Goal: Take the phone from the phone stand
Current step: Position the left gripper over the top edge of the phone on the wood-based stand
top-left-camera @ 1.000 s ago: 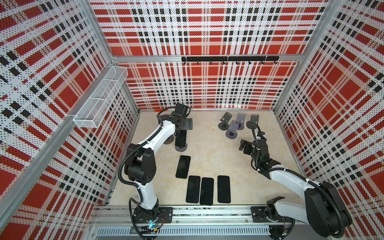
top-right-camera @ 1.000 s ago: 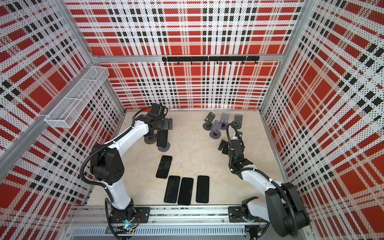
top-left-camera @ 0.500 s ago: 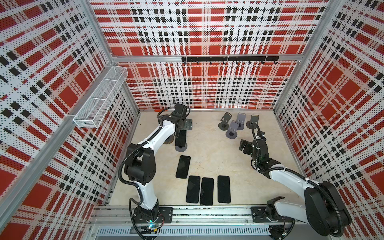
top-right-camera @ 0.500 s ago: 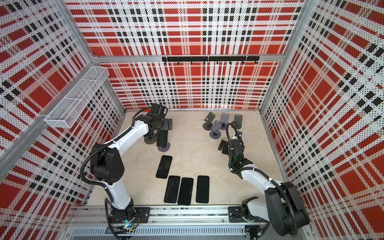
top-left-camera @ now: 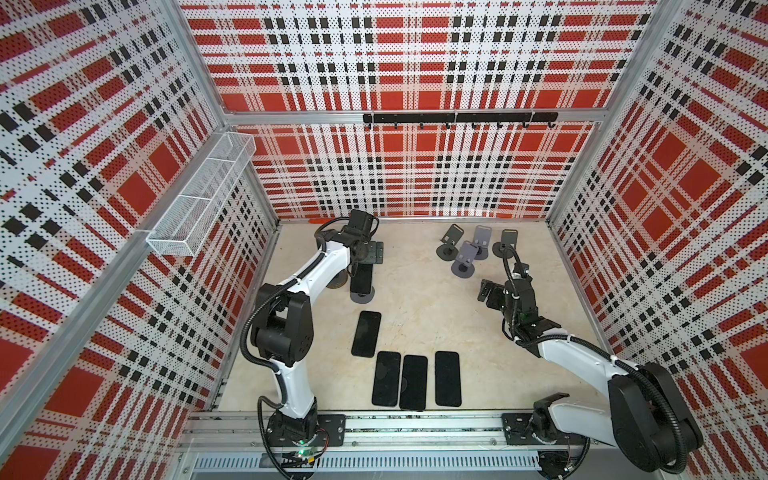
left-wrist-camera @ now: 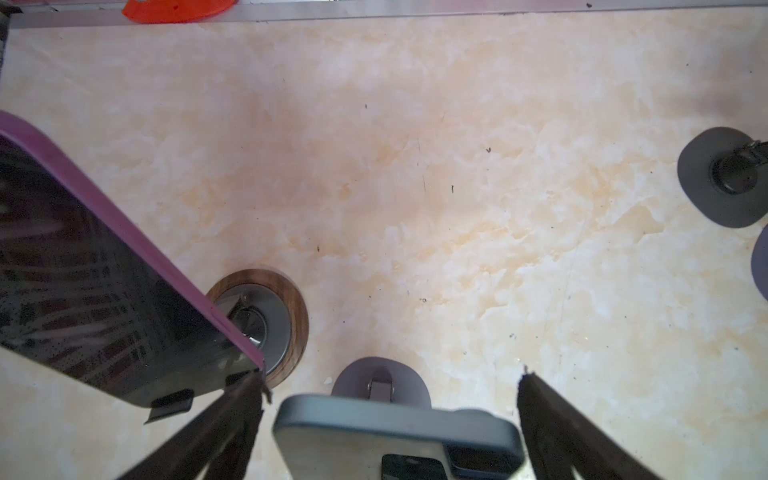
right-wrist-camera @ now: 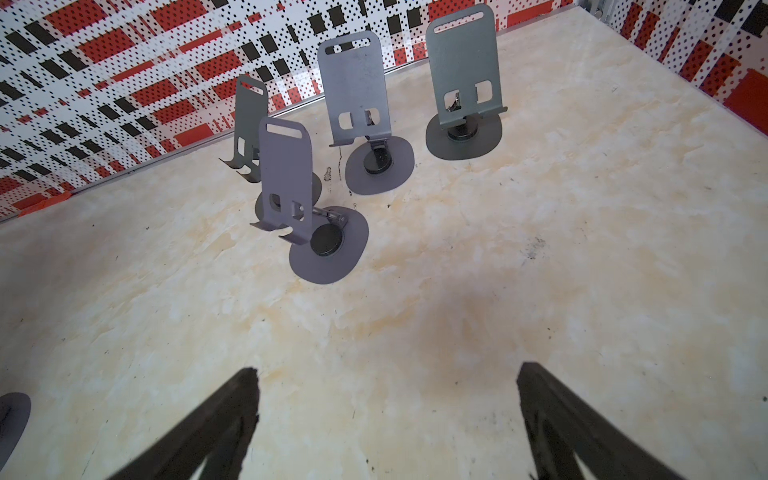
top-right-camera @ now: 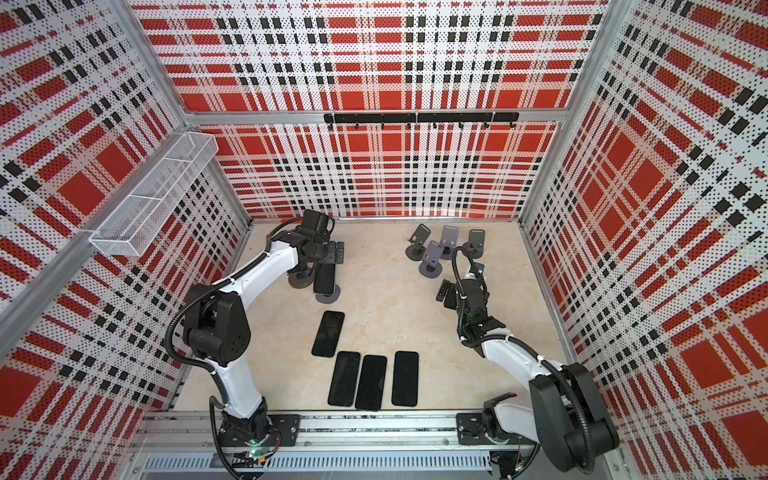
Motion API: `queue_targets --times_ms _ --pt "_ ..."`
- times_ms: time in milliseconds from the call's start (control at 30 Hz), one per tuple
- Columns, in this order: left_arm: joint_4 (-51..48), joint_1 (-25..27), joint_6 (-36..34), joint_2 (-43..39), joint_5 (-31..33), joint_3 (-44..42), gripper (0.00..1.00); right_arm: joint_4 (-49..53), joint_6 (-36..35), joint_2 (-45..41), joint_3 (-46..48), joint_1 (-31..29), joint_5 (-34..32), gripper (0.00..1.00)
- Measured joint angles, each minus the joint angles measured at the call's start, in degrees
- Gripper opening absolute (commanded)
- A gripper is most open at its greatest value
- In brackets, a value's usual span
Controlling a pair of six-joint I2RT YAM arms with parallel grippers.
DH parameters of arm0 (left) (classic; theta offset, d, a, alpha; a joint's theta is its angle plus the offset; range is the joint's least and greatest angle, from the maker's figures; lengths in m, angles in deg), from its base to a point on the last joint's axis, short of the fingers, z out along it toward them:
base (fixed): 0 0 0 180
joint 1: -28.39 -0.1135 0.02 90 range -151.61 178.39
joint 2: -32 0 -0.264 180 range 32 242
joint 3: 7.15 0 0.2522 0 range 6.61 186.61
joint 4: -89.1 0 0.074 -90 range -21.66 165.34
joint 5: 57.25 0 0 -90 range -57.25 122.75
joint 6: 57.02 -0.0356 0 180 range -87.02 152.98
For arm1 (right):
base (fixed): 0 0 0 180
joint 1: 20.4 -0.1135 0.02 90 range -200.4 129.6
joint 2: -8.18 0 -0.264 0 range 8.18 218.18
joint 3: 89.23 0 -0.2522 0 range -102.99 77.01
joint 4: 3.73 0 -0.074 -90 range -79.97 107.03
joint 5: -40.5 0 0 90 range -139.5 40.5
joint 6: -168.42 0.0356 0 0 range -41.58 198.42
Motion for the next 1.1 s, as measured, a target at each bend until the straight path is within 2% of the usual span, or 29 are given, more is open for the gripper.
queue_targets --times_ms 233,400,533,1100 --pt "0.0 0.0 -0.4 1.8 -1.3 0.0 0.88 0.0 0.1 0.0 0.0 0.0 0.0 1.0" --pt "0.0 0.0 -0.3 1.8 -1.3 0.0 0.84 0.0 0.3 0.0 0.0 0.0 0.0 1.0" --pt "0.0 0.0 -0.2 1.8 -1.5 0.0 0.76 0.0 0.5 0.0 0.0 0.0 0.2 1.0" --pt "-0.1 -1.1 1.1 -0.9 -2.1 -2.9 0.69 0.0 1.1 -0.6 0.0 0.0 0.6 1.0"
